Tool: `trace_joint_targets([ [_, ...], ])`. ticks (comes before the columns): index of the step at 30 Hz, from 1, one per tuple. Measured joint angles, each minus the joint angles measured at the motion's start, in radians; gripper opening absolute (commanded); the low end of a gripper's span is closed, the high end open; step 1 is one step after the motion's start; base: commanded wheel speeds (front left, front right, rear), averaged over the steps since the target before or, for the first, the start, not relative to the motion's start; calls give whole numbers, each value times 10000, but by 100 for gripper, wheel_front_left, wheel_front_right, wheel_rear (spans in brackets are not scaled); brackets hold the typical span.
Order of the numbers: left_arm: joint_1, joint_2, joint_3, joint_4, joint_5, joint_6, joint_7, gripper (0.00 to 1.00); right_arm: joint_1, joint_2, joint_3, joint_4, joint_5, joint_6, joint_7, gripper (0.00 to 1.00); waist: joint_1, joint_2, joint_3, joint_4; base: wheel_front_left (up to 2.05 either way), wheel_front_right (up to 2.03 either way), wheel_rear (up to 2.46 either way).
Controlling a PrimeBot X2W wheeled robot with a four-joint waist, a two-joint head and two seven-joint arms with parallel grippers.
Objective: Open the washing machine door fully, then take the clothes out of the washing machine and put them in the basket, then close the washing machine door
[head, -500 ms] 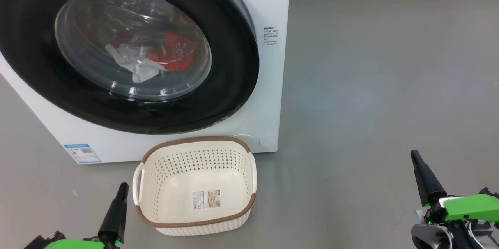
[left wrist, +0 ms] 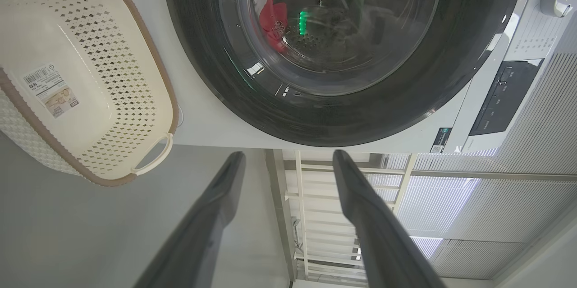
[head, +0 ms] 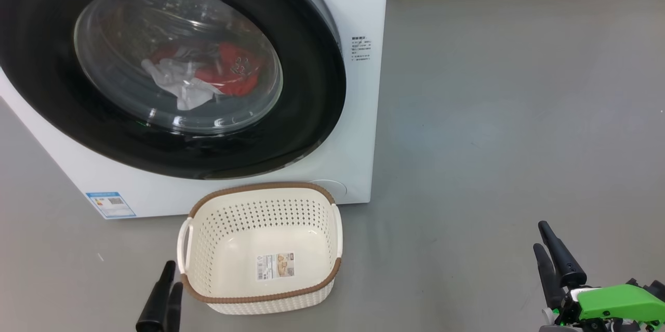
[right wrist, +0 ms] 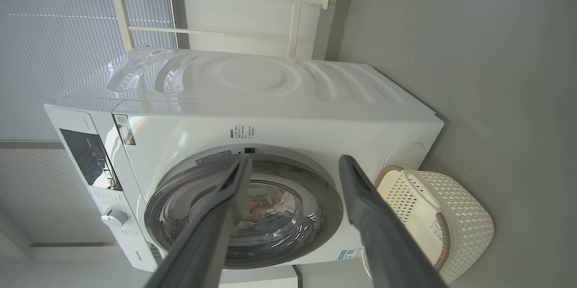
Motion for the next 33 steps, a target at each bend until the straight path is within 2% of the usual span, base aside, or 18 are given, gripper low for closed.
trace_joint_targets([
  [13,12,4,23,-268,1601,0,-378,100,0,-199,355,-17,-945,0,-393,100,-3,0,41,28,0,0,0],
  [33,217,10,-240,-740,4623,268,-917,100,0,-458,788,-52,-3488,0,-924,100,-3,0,112,109,0,0,0],
])
